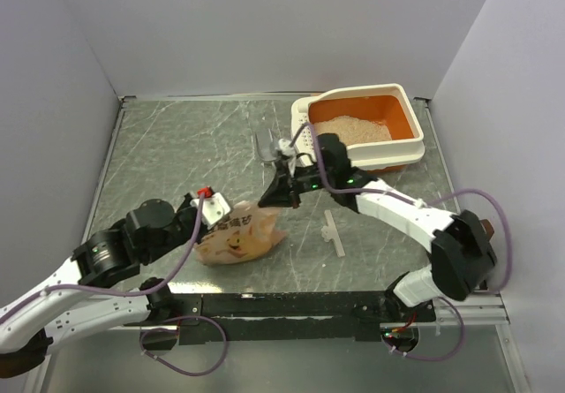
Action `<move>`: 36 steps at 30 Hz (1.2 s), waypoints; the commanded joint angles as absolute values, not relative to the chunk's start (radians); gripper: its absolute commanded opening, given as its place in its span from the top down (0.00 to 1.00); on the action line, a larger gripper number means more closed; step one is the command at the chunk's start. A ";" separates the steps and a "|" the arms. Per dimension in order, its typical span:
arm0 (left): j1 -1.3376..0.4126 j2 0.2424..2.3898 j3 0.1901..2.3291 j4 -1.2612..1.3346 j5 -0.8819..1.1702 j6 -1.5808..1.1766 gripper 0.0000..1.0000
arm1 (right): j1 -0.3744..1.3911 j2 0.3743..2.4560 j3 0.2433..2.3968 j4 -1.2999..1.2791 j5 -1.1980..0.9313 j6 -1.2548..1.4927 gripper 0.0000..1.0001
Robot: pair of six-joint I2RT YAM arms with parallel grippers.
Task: Fill the litter box with clean litter
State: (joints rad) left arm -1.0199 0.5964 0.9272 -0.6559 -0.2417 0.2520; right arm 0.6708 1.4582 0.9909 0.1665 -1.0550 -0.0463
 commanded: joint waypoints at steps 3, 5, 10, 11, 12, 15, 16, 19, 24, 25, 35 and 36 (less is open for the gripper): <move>-1.017 0.685 0.953 -0.298 -0.322 0.353 0.99 | 0.520 1.279 0.944 -0.034 -0.890 -0.144 1.00; -1.012 0.770 0.928 -0.195 -0.339 0.362 0.96 | 0.493 1.270 0.928 -0.075 -0.847 -0.153 1.00; -0.914 1.000 0.939 -0.059 -0.261 0.322 0.99 | 0.454 1.241 0.898 -0.124 -0.813 -0.152 1.00; -0.899 1.024 0.936 -0.036 -0.247 0.316 0.99 | 0.453 1.232 0.887 -0.118 -0.808 -0.150 1.00; -0.879 1.061 0.922 -0.014 -0.250 0.314 0.99 | 0.453 1.221 0.864 -0.117 -0.795 -0.143 1.00; -0.877 1.078 0.893 0.064 -0.264 0.337 0.80 | 0.446 1.192 0.818 -0.112 -0.753 -0.120 1.00; -0.877 1.071 0.893 0.067 -0.259 0.342 0.75 | 0.446 1.174 0.804 -0.106 -0.741 -0.111 1.00; -0.877 1.011 0.922 0.003 -0.233 0.322 0.59 | 0.446 1.129 0.744 -0.065 -0.692 -0.075 1.00; -0.853 0.798 0.896 -0.168 -0.282 0.243 0.42 | 0.446 1.075 0.680 -0.020 -0.647 -0.022 1.00; -0.844 0.766 0.882 -0.190 -0.285 0.197 0.40 | 0.448 1.054 0.669 -0.009 -0.643 -0.011 1.00; -0.762 0.551 0.666 -0.183 -0.226 -0.054 0.31 | 0.448 0.999 0.618 0.018 -0.657 0.046 1.00; -0.743 0.542 0.641 -0.175 -0.189 -0.067 0.30 | 0.449 0.993 0.609 0.017 -0.654 0.055 1.00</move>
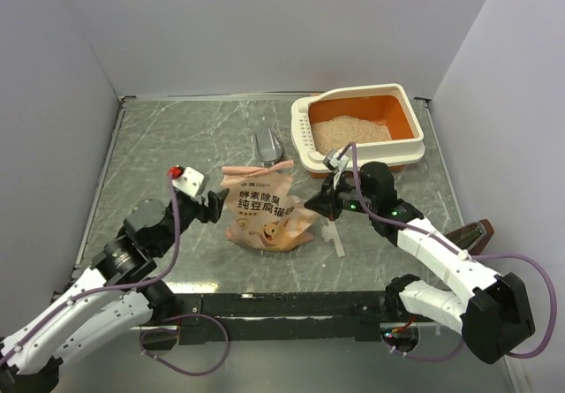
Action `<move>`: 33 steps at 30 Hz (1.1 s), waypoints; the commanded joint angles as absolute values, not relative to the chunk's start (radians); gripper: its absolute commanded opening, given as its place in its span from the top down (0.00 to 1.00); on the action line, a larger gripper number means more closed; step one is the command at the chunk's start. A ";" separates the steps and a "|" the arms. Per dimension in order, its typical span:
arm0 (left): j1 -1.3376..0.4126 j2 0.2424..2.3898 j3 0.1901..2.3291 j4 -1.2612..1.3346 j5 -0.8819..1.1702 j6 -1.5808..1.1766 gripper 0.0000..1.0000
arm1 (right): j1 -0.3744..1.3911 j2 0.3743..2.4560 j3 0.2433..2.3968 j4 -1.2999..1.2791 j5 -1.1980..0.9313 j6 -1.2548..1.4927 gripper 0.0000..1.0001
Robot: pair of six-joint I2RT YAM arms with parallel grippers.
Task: Fill the litter box with clean litter
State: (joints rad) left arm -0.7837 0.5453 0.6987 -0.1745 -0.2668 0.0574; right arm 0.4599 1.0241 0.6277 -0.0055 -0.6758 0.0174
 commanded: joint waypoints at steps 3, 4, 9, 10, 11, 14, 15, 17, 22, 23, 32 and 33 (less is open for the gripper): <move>-0.689 0.516 0.588 -0.126 -0.122 -0.110 0.27 | 0.448 0.950 0.583 0.015 -0.634 0.064 1.00; -0.672 0.515 0.578 -0.118 -0.098 -0.121 0.27 | 0.448 0.931 0.578 0.017 -0.635 0.069 1.00; -0.545 0.548 0.542 -0.051 0.096 -0.138 0.27 | 0.448 0.894 0.565 0.003 -0.661 0.077 1.00; -0.528 0.551 0.534 -0.031 0.156 -0.138 0.27 | 0.448 0.890 0.561 0.003 -0.666 0.078 1.00; -0.513 0.557 0.526 -0.015 0.193 -0.137 0.27 | 0.449 0.885 0.557 0.003 -0.670 0.084 1.00; -0.419 0.598 0.496 0.057 0.379 -0.137 0.27 | 0.448 0.882 0.545 0.006 -0.690 0.090 1.00; -0.399 0.610 0.489 0.087 0.429 -0.141 0.27 | 0.448 0.881 0.543 0.005 -0.699 0.092 1.00; -0.342 0.647 0.477 0.116 0.564 -0.159 0.28 | 0.448 0.876 0.538 0.005 -0.706 0.094 1.00; -0.249 0.722 0.474 0.208 0.750 -0.192 0.26 | 0.448 0.865 0.535 0.014 -0.724 0.100 1.00; -0.224 0.756 0.479 0.224 0.818 -0.198 0.26 | 0.448 0.864 0.532 0.018 -0.730 0.101 1.00; -0.198 0.887 0.463 0.463 1.084 -0.322 0.31 | 0.448 0.894 0.523 0.045 -0.755 0.114 1.00; -0.198 0.896 0.462 0.469 1.109 -0.336 0.33 | 0.449 0.896 0.526 0.043 -0.755 0.114 1.00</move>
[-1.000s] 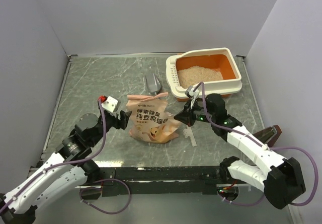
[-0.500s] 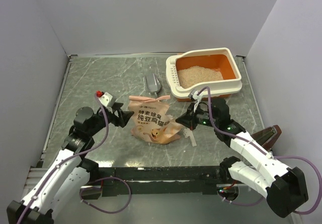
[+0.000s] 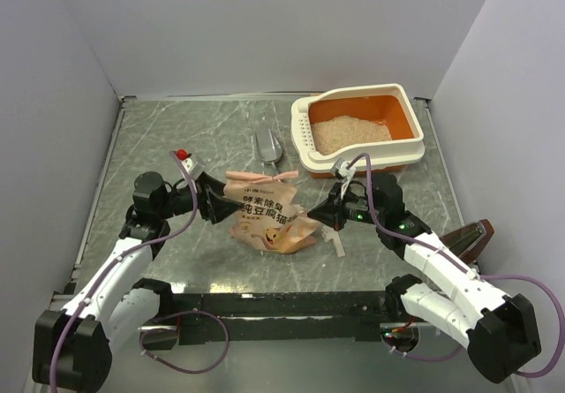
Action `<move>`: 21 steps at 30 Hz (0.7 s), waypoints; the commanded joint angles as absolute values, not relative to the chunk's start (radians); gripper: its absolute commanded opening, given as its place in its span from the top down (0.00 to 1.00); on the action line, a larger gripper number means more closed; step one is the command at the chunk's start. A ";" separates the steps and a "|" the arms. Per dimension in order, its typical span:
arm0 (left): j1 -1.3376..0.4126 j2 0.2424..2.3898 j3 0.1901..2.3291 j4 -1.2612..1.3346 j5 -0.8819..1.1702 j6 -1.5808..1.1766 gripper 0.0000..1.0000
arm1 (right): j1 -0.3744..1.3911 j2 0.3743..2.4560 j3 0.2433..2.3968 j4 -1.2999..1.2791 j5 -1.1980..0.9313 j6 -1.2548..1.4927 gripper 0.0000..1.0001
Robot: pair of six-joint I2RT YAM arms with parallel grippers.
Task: Fill the litter box with clean litter
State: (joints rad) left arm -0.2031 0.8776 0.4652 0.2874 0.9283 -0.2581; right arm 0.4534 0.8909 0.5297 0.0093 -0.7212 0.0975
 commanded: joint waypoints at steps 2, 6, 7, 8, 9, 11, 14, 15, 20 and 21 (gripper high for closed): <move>-0.198 0.919 0.459 0.491 1.123 -0.339 0.38 | 0.448 0.899 0.531 0.040 -0.756 0.115 1.00; -0.196 0.982 0.454 0.546 1.190 -0.387 0.53 | 0.449 0.902 0.531 0.038 -0.753 0.117 1.00; -0.196 1.003 0.469 0.520 1.198 -0.371 0.55 | 0.448 0.900 0.531 0.038 -0.753 0.117 1.00; -0.196 1.012 0.475 0.497 1.203 -0.356 0.57 | 0.449 0.896 0.531 0.037 -0.752 0.117 1.00; -0.198 1.017 0.480 0.465 1.203 -0.327 0.58 | 0.448 0.896 0.531 0.034 -0.749 0.117 1.00; -0.198 1.022 0.479 0.466 1.192 -0.316 0.59 | 0.448 0.894 0.531 0.031 -0.749 0.115 1.00; -0.198 1.031 0.482 0.451 1.171 -0.302 0.64 | 0.449 0.894 0.526 0.032 -0.749 0.120 1.00; -0.196 1.035 0.482 0.453 1.166 -0.304 0.69 | 0.448 0.894 0.526 0.034 -0.750 0.120 1.00; -0.196 1.028 0.503 0.396 1.111 -0.261 0.99 | 0.446 0.902 0.529 0.034 -0.752 0.132 1.00; -0.198 1.020 0.508 0.373 1.083 -0.252 0.99 | 0.448 0.905 0.532 0.029 -0.752 0.140 1.00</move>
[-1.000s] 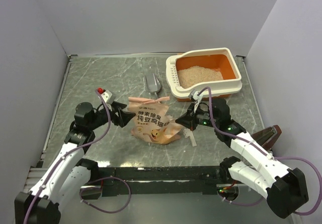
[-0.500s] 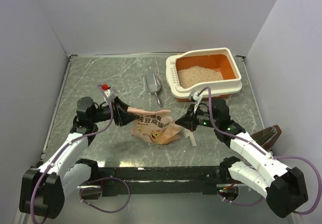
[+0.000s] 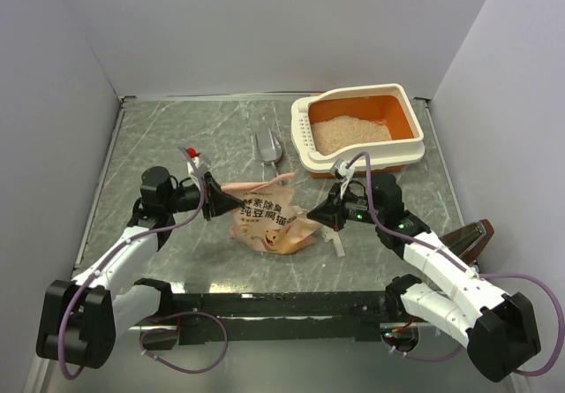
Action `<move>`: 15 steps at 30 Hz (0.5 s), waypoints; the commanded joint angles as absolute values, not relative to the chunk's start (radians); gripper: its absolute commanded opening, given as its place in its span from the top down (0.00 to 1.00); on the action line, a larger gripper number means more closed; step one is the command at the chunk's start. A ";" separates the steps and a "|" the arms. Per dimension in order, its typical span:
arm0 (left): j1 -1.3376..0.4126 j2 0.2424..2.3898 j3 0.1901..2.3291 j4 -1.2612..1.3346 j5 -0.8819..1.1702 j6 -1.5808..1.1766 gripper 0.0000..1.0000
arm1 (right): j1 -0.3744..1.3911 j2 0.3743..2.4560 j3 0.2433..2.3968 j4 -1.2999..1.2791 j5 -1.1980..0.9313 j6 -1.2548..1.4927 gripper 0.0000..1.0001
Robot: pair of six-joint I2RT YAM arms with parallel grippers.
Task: Fill the litter box with clean litter
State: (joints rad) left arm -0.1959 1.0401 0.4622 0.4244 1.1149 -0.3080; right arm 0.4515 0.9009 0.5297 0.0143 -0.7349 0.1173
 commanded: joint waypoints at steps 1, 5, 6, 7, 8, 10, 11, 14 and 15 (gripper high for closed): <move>-0.196 0.996 0.518 0.356 1.063 -0.245 0.99 | 0.448 0.910 0.543 0.012 -0.744 0.141 0.92; -0.196 0.948 0.563 0.183 0.970 -0.190 0.99 | 0.440 0.885 0.540 0.018 -0.692 0.170 0.54; -0.198 0.940 0.572 0.154 0.939 -0.175 0.99 | 0.437 0.878 0.535 0.031 -0.692 0.185 0.51; -0.196 0.927 0.587 0.125 0.930 -0.167 0.99 | 0.433 0.862 0.523 0.043 -0.692 0.192 0.48; -0.196 0.919 0.591 0.098 0.922 -0.160 0.99 | 0.431 0.855 0.512 0.085 -0.689 0.198 0.43; -0.196 0.888 0.592 0.078 0.910 -0.160 0.99 | 0.425 0.845 0.474 0.138 -0.681 0.218 0.42; -0.198 0.876 0.592 0.066 0.904 -0.155 0.99 | 0.422 0.850 0.466 0.161 -0.681 0.224 0.41; -0.198 0.827 0.592 0.015 0.870 -0.143 0.99 | 0.419 0.867 0.414 0.270 -0.657 0.258 0.39; -0.198 0.816 0.586 0.012 0.865 -0.143 0.99 | 0.419 0.868 0.391 0.367 -0.647 0.273 0.39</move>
State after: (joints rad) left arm -0.2024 0.8841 0.5392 0.0620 0.9192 -0.1833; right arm 0.4278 0.8646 0.4564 0.1253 -0.6868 0.2138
